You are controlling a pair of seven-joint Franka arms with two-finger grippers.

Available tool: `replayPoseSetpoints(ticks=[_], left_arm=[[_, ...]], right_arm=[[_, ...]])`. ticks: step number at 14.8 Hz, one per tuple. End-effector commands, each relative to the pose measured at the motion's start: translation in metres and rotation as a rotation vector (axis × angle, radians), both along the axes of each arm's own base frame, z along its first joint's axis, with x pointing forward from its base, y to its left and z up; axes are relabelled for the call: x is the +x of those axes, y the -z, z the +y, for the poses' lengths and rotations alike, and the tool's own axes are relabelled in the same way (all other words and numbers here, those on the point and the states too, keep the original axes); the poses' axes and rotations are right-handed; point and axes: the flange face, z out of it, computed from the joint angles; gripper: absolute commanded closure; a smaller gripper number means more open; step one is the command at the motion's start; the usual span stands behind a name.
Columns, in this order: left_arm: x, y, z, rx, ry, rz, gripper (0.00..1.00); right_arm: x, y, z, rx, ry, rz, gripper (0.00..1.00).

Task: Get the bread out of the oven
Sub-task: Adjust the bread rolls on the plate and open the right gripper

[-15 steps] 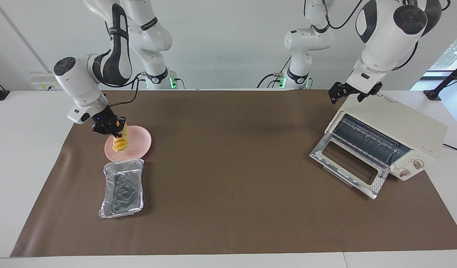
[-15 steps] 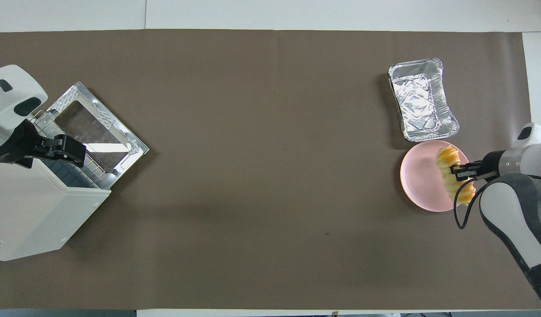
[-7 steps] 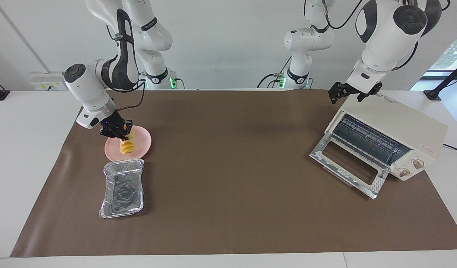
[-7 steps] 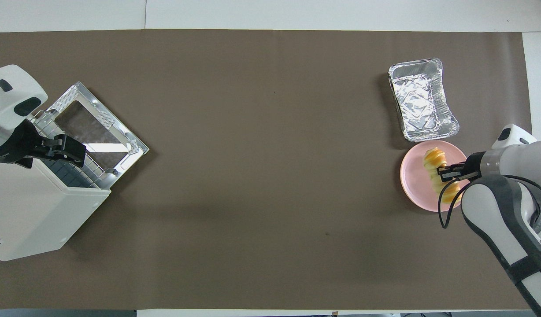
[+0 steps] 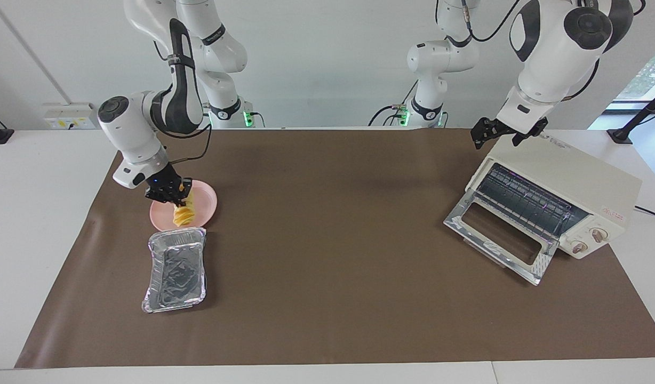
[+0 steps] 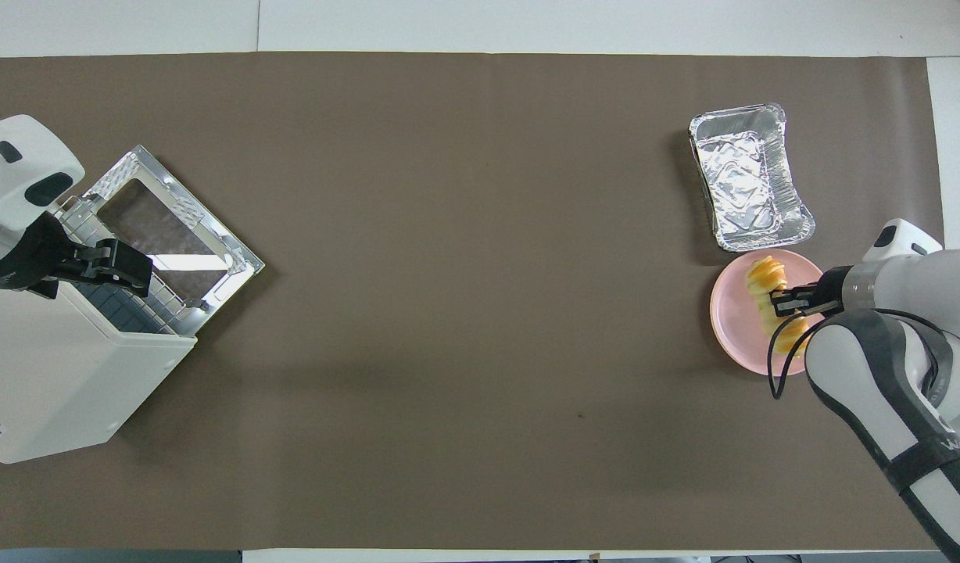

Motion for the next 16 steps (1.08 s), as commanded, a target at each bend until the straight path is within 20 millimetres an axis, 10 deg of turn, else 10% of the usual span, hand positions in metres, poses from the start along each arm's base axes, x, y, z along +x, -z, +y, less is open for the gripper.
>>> replayPoseSetpoints(ticks=[1,5,8,16], left_arm=[[-0.006,-0.004,0.004,-0.011,-0.003,-0.019,0.00],[-0.006,-0.004,0.004,-0.011,-0.003,-0.019,0.00],[-0.006,-0.004,0.004,-0.011,-0.003,-0.019,0.00],[-0.006,-0.004,0.004,-0.011,-0.003,-0.019,0.00]], right_arm=[[-0.001,0.001,0.001,-0.008,0.040,-0.001,0.86],[0.001,0.000,0.011,-0.002,0.072,0.008,0.02],[0.009,-0.010,0.011,0.004,0.073,0.018,0.00],[0.046,-0.114,0.002,0.033,0.089,0.035,0.00]])
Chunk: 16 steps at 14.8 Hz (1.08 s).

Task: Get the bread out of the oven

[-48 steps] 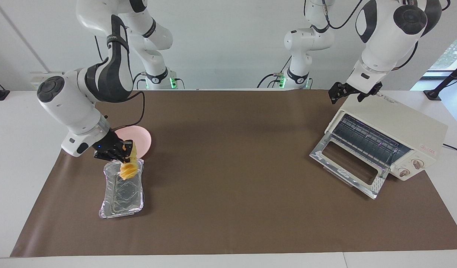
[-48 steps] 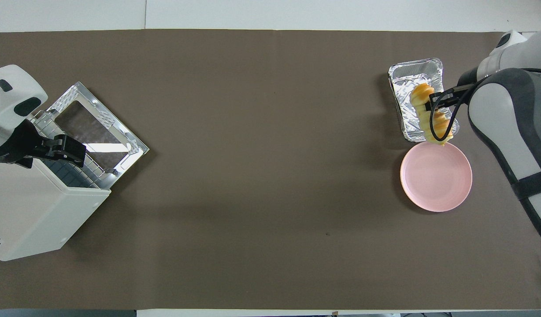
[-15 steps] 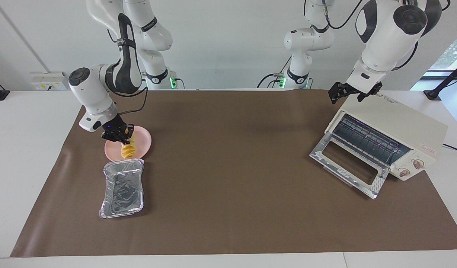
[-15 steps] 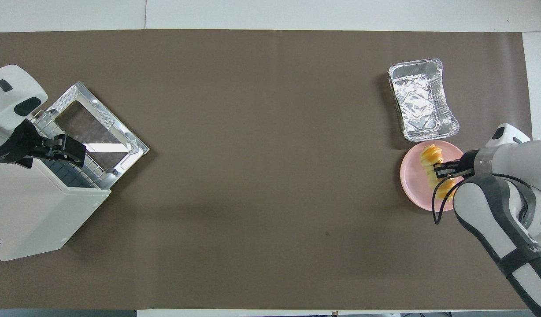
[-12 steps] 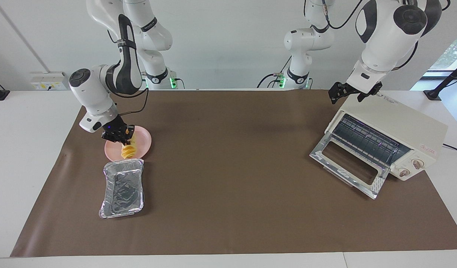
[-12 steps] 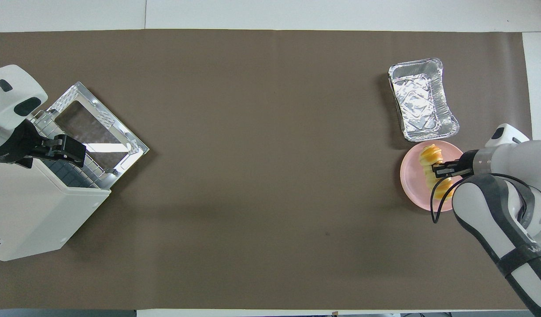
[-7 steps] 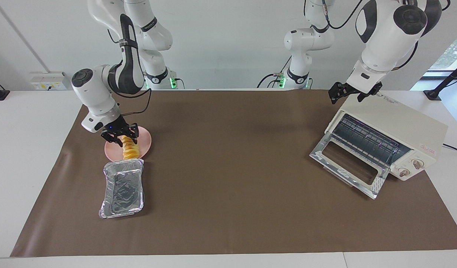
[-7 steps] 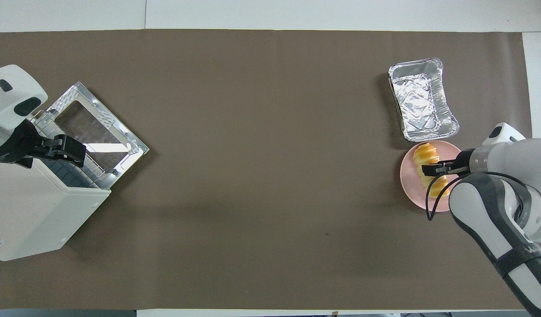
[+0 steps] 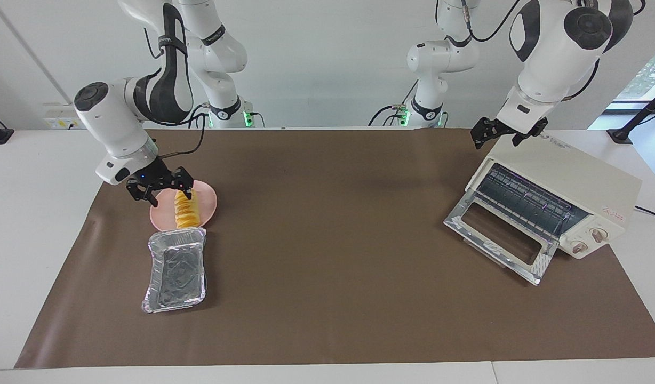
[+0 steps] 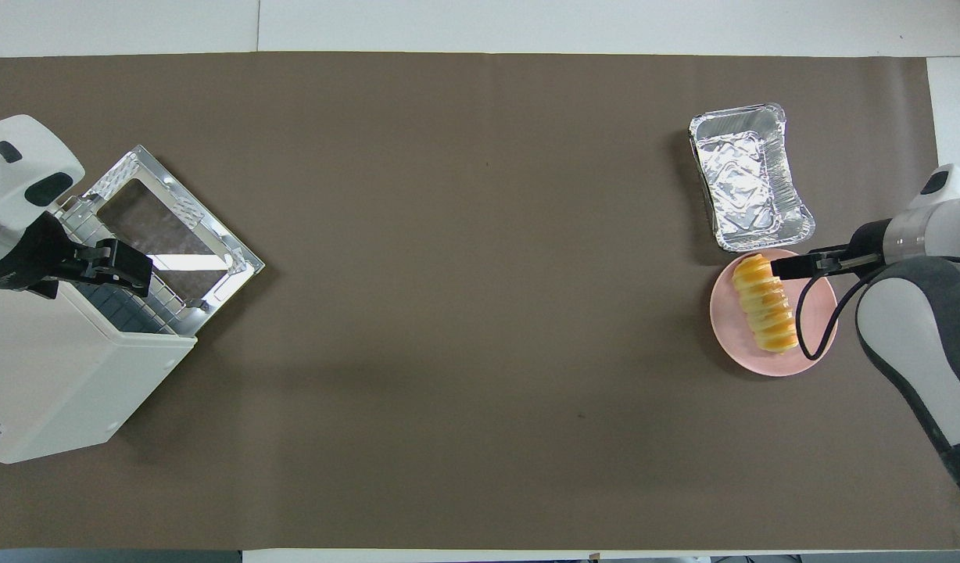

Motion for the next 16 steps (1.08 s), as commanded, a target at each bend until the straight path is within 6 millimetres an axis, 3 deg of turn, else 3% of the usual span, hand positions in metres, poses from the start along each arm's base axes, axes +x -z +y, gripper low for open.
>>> replayPoseSetpoints(ticks=[1,7,9,11,16], left_arm=[[-0.006,-0.004,0.004,-0.011,-0.003,-0.019,0.00],[-0.006,-0.004,0.004,-0.011,-0.003,-0.019,0.00],[-0.006,-0.004,0.004,-0.011,-0.003,-0.019,0.00],[-0.004,-0.005,0.002,-0.014,0.003,-0.035,0.00],[0.008,-0.011,0.000,-0.032,0.000,-0.124,0.00]], right_arm=[[0.007,-0.043,-0.002,0.004,0.037,0.034,0.00],[0.005,-0.144,0.004,-0.108,0.095,0.073,0.00],[0.002,-0.169,0.004,-0.106,0.091,0.095,0.00],[-0.003,-0.178,0.001,-0.130,0.089,0.129,0.00],[-0.011,-0.176,-0.006,-0.149,0.111,0.175,0.00]])
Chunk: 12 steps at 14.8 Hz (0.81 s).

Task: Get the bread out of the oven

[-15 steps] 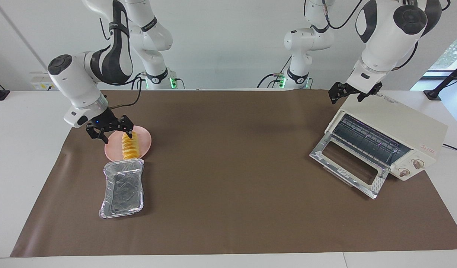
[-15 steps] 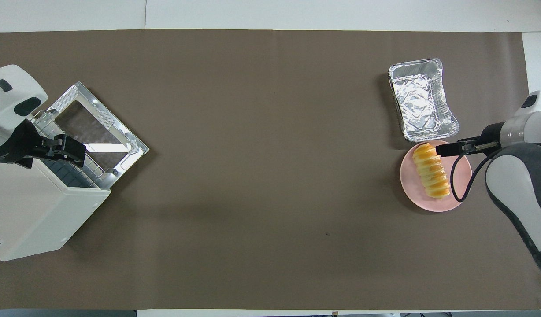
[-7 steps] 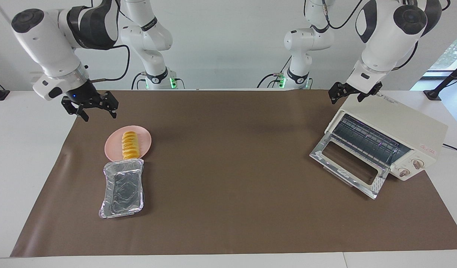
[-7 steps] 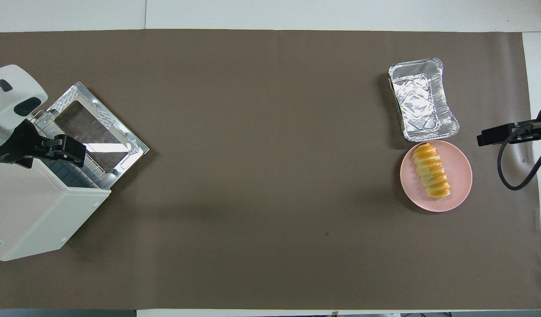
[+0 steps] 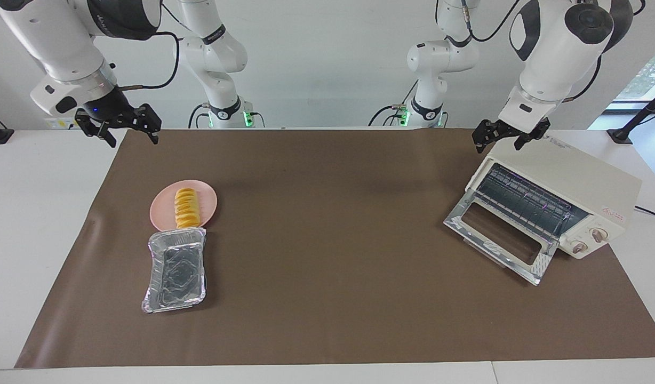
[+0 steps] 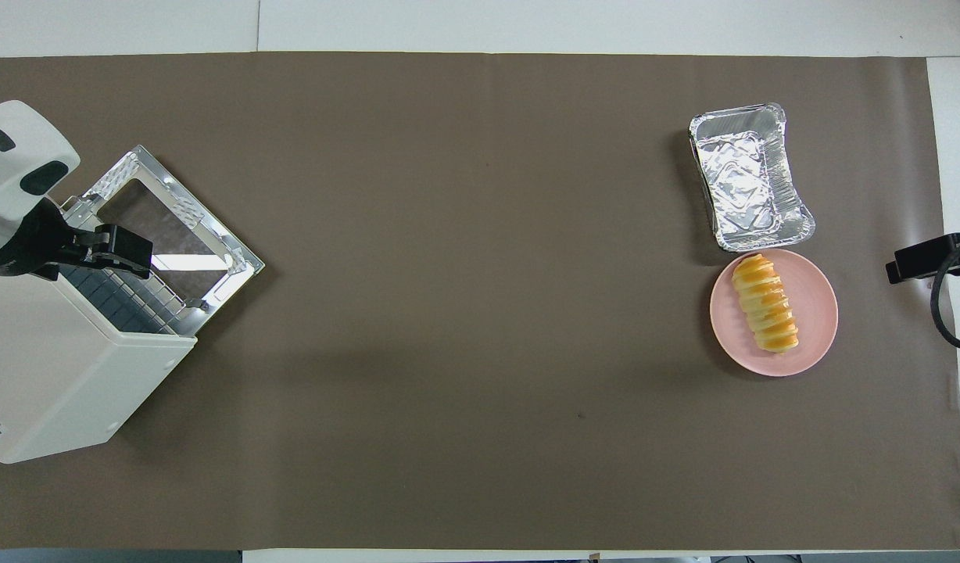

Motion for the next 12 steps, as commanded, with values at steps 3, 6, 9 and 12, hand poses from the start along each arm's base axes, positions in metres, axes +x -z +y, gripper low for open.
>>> replayPoseSetpoints(ticks=[3,6,9,12], left_arm=[[0.0037,-0.0081,0.0071,-0.084,-0.031,-0.075,0.00],[0.0044,-0.0087,0.0067,-0.113,-0.038,-0.078,0.00],[0.0041,-0.0078,0.0067,-0.113,-0.035,-0.075,0.00],[0.0039,-0.0077,0.0060,-0.111,-0.035,-0.073,0.00]], right_arm=[[0.0008,0.0013,-0.0047,-0.018,0.055,0.011,0.00],[0.0021,-0.0001,-0.0065,-0.018,0.057,0.005,0.00],[0.0024,0.0001,-0.0062,-0.015,0.058,0.006,0.00],[0.0023,-0.0008,-0.0079,-0.019,0.112,0.007,0.00]])
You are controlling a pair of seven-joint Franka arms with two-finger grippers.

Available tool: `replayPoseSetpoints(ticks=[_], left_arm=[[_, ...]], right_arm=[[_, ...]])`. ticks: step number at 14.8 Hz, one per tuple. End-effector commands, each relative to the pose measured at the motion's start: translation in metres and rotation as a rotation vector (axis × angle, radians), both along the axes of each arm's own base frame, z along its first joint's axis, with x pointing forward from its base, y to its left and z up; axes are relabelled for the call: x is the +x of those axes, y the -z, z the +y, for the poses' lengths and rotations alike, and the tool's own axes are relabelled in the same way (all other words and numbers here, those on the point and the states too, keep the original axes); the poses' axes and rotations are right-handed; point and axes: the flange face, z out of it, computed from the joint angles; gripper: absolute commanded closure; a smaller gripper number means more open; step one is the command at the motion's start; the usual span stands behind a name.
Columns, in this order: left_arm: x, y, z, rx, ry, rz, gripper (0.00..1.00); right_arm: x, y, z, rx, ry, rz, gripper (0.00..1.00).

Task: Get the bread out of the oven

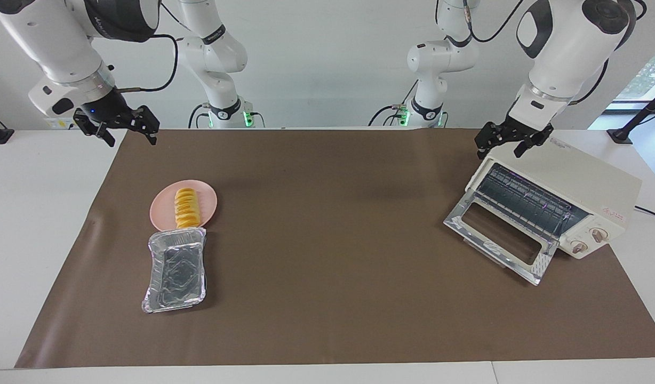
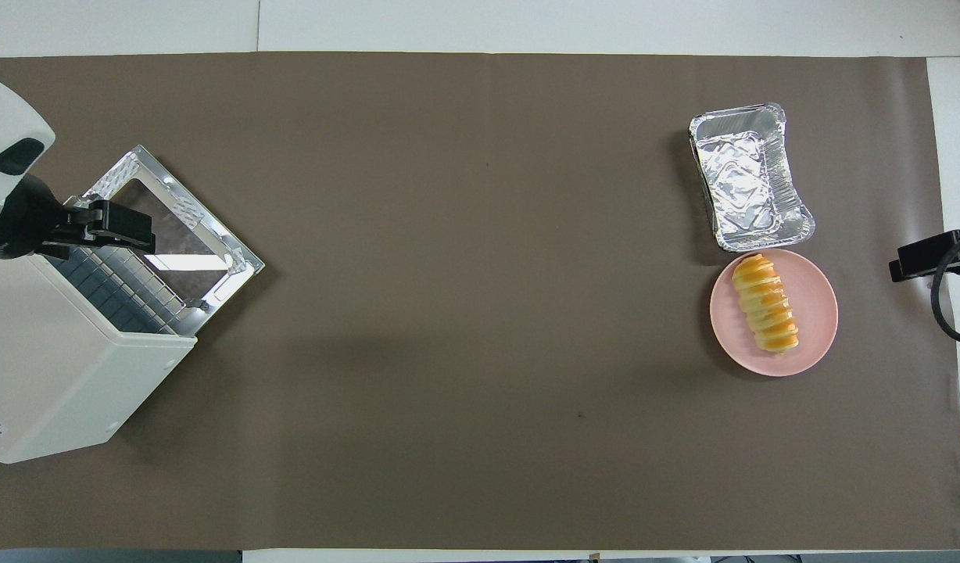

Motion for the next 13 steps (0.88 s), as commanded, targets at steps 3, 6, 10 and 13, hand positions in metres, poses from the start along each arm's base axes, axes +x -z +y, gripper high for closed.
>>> replayPoseSetpoints(ticks=[3,6,10,13], left_arm=[[-0.0058,-0.0017,0.0020,-0.016,-0.002,-0.008,0.00],[-0.0063,-0.0013,0.0021,-0.016,-0.001,-0.004,0.00],[-0.0066,-0.0011,0.0023,-0.014,-0.002,-0.001,0.00],[-0.0066,-0.0011,0.0023,-0.014,-0.002,-0.001,0.00]], right_arm=[[0.0010,-0.0031,-0.0073,-0.012,0.050,0.005,0.00],[-0.0010,-0.0011,-0.0066,-0.014,0.047,0.013,0.00],[-0.0004,-0.0006,-0.0090,-0.013,0.053,0.010,0.00],[0.0001,-0.0008,-0.0084,-0.015,0.053,0.007,0.00]])
